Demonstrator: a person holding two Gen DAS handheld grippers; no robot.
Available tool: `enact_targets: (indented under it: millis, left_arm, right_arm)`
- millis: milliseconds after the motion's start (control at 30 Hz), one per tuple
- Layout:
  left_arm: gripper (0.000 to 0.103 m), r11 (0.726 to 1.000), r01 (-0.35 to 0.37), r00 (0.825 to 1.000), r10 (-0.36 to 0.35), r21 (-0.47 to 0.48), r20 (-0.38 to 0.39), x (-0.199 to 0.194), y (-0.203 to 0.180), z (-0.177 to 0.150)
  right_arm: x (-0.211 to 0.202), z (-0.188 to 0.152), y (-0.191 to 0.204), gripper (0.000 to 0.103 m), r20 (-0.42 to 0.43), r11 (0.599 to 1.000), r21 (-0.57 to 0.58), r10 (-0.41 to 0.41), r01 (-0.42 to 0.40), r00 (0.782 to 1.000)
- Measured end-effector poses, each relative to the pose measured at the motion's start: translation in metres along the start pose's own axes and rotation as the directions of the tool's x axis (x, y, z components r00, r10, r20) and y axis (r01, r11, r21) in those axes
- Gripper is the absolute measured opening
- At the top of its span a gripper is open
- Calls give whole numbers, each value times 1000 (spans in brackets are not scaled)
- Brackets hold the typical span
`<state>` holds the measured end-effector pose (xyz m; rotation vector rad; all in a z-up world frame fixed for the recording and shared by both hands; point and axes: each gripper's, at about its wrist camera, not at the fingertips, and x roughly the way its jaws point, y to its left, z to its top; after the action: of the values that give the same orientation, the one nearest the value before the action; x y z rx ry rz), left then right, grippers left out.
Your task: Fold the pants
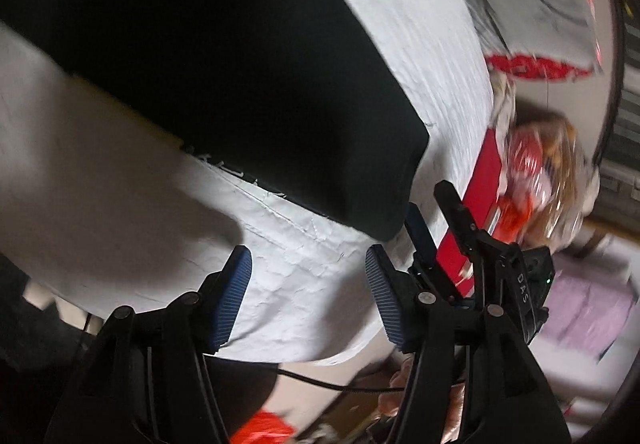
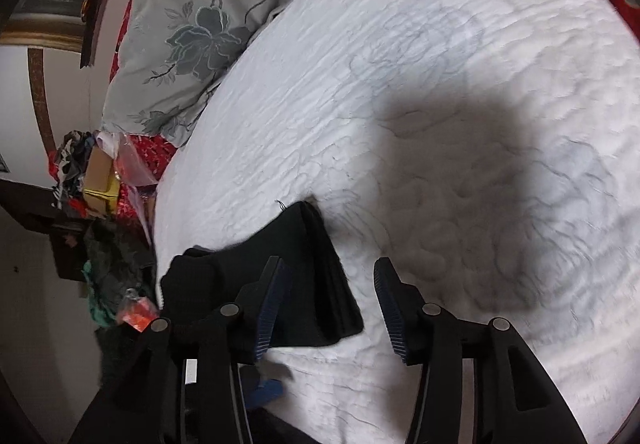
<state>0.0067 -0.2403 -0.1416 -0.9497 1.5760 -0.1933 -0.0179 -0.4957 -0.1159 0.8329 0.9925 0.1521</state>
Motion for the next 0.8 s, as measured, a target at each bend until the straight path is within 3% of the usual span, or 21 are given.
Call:
enact_targets:
  millis: [300, 567, 667, 800]
  left_arm:
    - [58, 998, 24, 1000, -25, -55, -14, 22, 2, 0]
    - [68, 995, 31, 999, -28, -92, 29, 25, -4, -3]
    - [68, 993, 96, 995, -93, -63, 41, 25, -12, 3]
    - [65, 989, 127, 992, -125, -70, 35, 27, -6, 7]
  right_arm:
    - [31, 36, -4, 50, -98, 997, 14, 83, -82, 992]
    - [40, 46, -11, 55, -133, 984, 57, 177, -171, 975]
    - [42, 47, -14, 55, -143, 979, 66, 198, -191, 970]
    - [44, 47, -21, 55, -150, 966, 119, 244, -227, 958]
